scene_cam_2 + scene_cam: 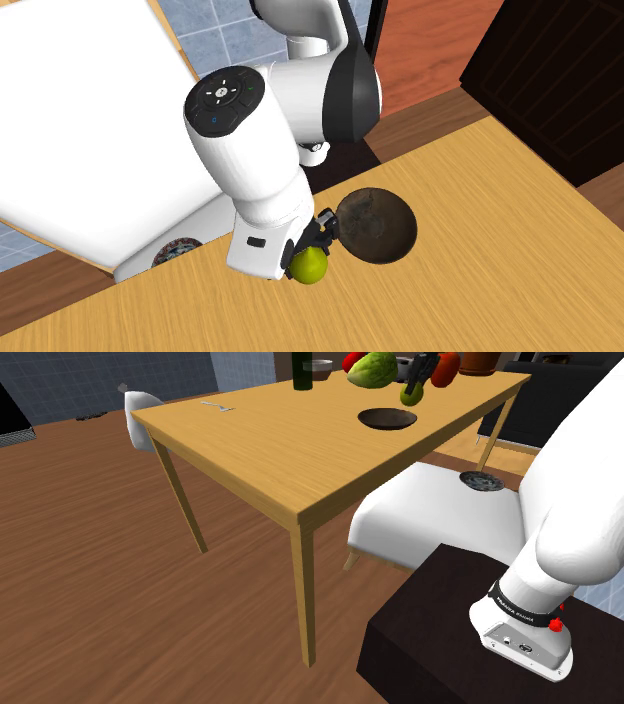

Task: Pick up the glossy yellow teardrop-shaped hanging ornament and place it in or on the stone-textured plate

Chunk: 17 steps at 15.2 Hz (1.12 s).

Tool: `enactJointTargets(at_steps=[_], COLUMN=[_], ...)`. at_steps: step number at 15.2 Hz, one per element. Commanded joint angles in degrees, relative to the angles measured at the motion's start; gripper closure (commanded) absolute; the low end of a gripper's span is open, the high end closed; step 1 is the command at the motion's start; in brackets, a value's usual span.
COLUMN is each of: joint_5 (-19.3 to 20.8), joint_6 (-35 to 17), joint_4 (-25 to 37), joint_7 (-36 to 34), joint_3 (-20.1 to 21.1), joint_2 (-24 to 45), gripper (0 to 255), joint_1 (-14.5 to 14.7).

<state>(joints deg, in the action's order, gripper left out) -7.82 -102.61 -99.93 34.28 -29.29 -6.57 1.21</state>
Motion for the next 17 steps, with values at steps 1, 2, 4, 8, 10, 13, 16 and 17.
enactJointTargets(at_steps=[1, 2, 4, 8, 10, 13, 16, 17], joint_5=[-0.1, -0.2, -0.4, -0.9, -1.3, -1.9, 1.0, 1.8], joint_6=[1.7, 2.5, 4.1, 7.5, 9.2, 11.8, 9.7, 9.1], joint_4=[2.0, 3.0, 5.0, 9.3, 11.5, 15.1, 9.6, 8.0], joint_7=[-0.1, -0.2, -0.3, -0.4, -0.4, -0.4, -5.5, -7.2], joint_3=[-0.1, -0.1, -0.2, -0.5, -0.7, -1.0, 2.3, 3.4], joint_2=[0.4, 0.6, 1.0, 2.1, 2.8, 3.9, -1.0, -2.4], gripper=[255, 255, 255, 255, 255, 255, 255, 255], joint_1=[0.0, 0.0, 0.0, -0.1, -0.2, -0.4, 1.9, 2.5])
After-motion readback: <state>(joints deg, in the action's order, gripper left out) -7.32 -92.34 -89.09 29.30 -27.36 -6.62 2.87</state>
